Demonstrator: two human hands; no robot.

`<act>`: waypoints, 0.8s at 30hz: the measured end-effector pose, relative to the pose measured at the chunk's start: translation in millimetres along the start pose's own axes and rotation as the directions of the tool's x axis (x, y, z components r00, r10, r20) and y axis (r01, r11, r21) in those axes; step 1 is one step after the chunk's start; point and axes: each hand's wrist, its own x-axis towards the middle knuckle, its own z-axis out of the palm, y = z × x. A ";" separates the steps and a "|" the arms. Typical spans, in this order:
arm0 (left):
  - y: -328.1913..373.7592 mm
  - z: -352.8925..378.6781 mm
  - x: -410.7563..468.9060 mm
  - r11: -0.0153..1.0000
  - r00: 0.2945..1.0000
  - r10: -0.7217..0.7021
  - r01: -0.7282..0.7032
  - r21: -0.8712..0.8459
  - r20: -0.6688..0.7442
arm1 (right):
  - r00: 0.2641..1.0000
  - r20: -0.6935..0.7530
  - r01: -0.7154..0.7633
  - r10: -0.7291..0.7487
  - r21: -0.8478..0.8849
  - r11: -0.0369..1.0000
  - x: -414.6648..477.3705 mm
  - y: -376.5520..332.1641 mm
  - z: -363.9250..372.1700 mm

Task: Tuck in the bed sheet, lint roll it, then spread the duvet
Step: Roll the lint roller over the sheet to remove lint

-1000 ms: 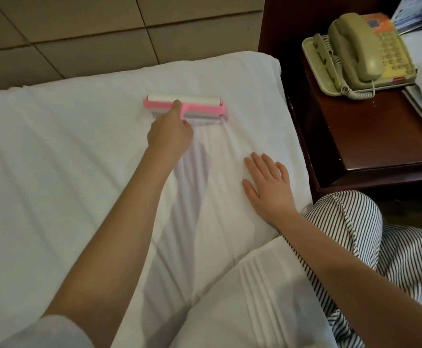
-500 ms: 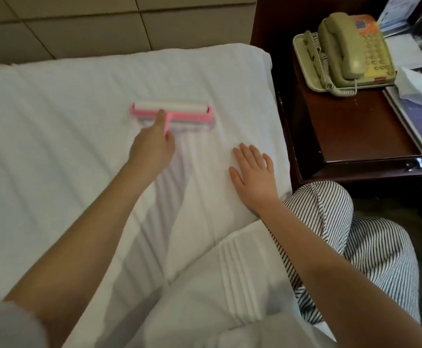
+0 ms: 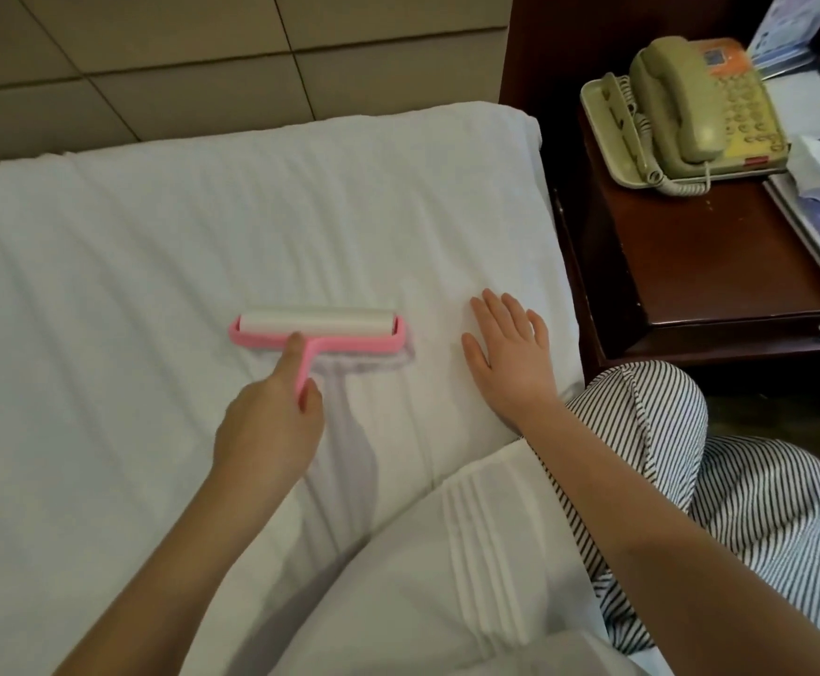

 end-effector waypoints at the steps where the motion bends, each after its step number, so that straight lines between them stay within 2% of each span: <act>1: -0.8 4.0 5.2 1.000 1.000 0.008 -0.008 -0.019 -0.002 | 1.000 0.005 0.003 -0.003 -0.003 1.000 -0.1 0.5 0.5; 6: 20.1 8.7 93.5 0.995 0.987 0.062 -0.073 -0.072 -0.145 | 1.000 -0.020 -0.021 0.021 0.012 1.000 -1.8 3.9 0.5; 10: 46.2 -10.5 144.5 0.982 0.991 0.080 -0.097 -0.161 -0.111 | 0.999 -0.035 -0.032 0.032 0.011 0.999 -2.6 5.0 -0.8; 13: 37.8 -11.6 119.5 0.986 0.993 0.083 -0.093 -0.140 -0.080 | 0.998 -0.051 -0.046 0.047 0.031 0.998 -3.8 6.2 -1.9; 19: 6.7 5.1 6.9 0.999 0.999 0.043 -0.043 -0.009 -0.002 | 0.999 -0.023 -0.047 0.048 0.029 0.998 -0.8 3.3 -1.2; 21: 8.0 3.7 10.4 0.999 0.999 0.039 -0.039 0.002 0.007 | 0.999 -0.023 -0.024 0.025 0.025 0.999 -1.7 1.9 -0.9; 24: 16.3 5.9 60.3 0.998 0.997 0.053 -0.054 -0.023 -0.060 | 0.999 -0.037 -0.028 0.029 0.028 0.999 -2.9 3.9 -1.1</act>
